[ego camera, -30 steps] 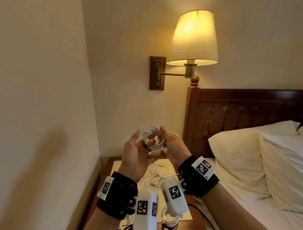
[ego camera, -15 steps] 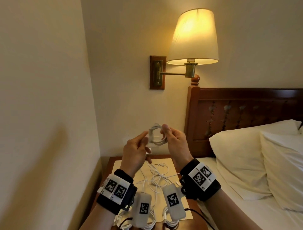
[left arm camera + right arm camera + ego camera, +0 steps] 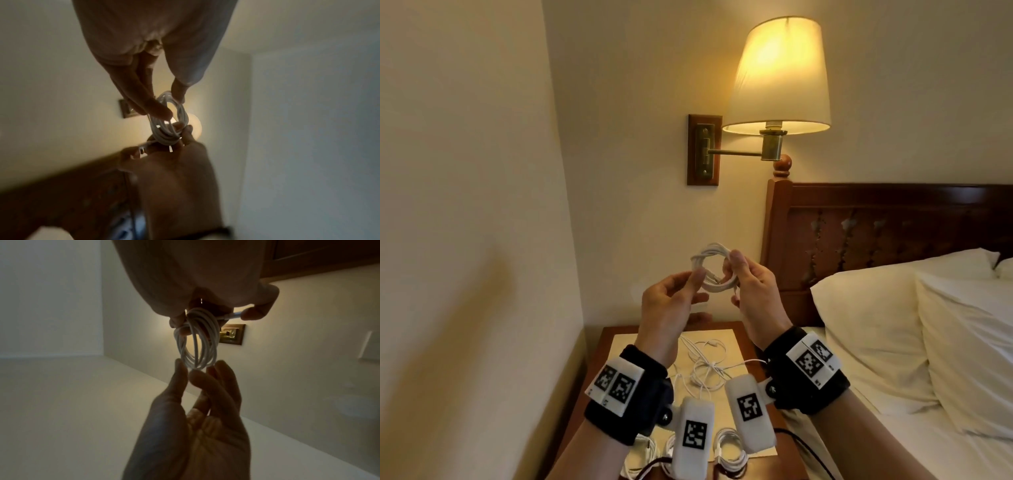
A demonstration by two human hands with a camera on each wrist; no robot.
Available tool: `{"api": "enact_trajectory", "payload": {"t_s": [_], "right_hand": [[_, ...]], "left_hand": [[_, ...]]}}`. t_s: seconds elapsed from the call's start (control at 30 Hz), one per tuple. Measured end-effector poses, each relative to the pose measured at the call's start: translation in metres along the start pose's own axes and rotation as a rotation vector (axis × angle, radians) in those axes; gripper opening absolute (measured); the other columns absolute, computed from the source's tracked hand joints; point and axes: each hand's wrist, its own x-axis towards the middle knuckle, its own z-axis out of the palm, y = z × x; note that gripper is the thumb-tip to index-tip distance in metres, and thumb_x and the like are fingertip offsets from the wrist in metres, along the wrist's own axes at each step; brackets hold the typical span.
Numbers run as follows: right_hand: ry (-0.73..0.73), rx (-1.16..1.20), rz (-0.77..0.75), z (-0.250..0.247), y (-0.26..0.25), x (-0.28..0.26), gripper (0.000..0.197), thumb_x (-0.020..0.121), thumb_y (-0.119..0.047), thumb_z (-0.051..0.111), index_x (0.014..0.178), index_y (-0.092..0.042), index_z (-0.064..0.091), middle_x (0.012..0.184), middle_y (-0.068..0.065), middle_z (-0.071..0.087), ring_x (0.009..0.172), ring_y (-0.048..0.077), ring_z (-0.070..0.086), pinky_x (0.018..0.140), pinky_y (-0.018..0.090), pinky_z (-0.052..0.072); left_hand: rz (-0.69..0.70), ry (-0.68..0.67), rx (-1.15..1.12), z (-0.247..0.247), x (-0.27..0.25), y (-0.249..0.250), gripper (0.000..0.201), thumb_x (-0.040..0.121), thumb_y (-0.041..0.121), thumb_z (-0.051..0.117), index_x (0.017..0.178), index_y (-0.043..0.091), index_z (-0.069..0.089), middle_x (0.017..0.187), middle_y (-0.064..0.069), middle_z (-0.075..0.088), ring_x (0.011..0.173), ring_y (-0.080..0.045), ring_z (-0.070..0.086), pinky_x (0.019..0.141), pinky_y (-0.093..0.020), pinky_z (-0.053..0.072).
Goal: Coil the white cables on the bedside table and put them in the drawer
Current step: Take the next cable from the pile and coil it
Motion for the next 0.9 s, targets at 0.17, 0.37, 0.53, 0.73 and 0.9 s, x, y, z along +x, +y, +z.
{"api": "enact_trajectory", "payload": {"t_s": [0.17, 0.37, 0.53, 0.73, 0.9], "right_hand": [[-0.042, 0.072, 0.046, 0.001, 0.002, -0.001, 0.035, 0.101, -0.036, 0.044, 0.079, -0.013, 0.059, 0.060, -0.007, 0.049, 0.048, 0.003, 0.040, 0.052, 0.020, 0.032], [-0.085, 0.056, 0.048, 0.003, 0.004, 0.000, 0.035, 0.101, -0.035, 0.044, 0.077, -0.013, 0.058, 0.064, -0.003, 0.047, 0.052, 0.004, 0.041, 0.053, 0.019, 0.033], [-0.096, -0.041, -0.008, 0.000, 0.009, 0.006, 0.042, 0.101, -0.032, 0.046, 0.098, 0.006, 0.066, 0.073, 0.004, 0.056, 0.057, 0.001, 0.049, 0.057, 0.015, 0.039], [-0.146, -0.213, -0.009, -0.007, 0.013, -0.001, 0.040, 0.102, -0.035, 0.044, 0.087, -0.005, 0.066, 0.071, 0.001, 0.055, 0.065, 0.008, 0.048, 0.068, 0.024, 0.039], [-0.289, -0.442, -0.136, -0.009, 0.008, -0.004, 0.035, 0.104, -0.037, 0.037, 0.084, -0.014, 0.054, 0.074, -0.001, 0.049, 0.069, 0.012, 0.043, 0.069, 0.035, 0.038]], "left_hand": [[-0.073, -0.015, -0.159, -0.005, 0.004, -0.007, 0.038, 0.082, 0.039, 0.071, 0.109, 0.013, 0.071, 0.090, 0.001, 0.065, 0.084, -0.013, 0.055, 0.062, -0.028, 0.047], [-0.048, -0.121, -0.196, -0.001, 0.000, -0.008, 0.031, 0.074, 0.042, 0.072, 0.094, 0.019, 0.073, 0.077, 0.010, 0.063, 0.081, -0.012, 0.044, 0.072, -0.032, 0.036], [-0.004, -0.135, -0.049, 0.004, -0.003, -0.001, 0.024, 0.086, 0.041, 0.065, 0.095, 0.020, 0.072, 0.080, 0.011, 0.067, 0.085, -0.013, 0.051, 0.076, -0.033, 0.035], [0.038, -0.192, 0.250, -0.008, 0.009, -0.007, 0.025, 0.101, 0.034, 0.046, 0.111, 0.021, 0.064, 0.099, -0.010, 0.064, 0.082, -0.017, 0.057, 0.068, -0.030, 0.050], [0.383, -0.176, 0.785, -0.024, 0.013, -0.006, 0.026, 0.101, 0.031, 0.045, 0.095, 0.013, 0.062, 0.063, 0.007, 0.059, 0.045, -0.006, 0.053, 0.053, -0.019, 0.043]]}}
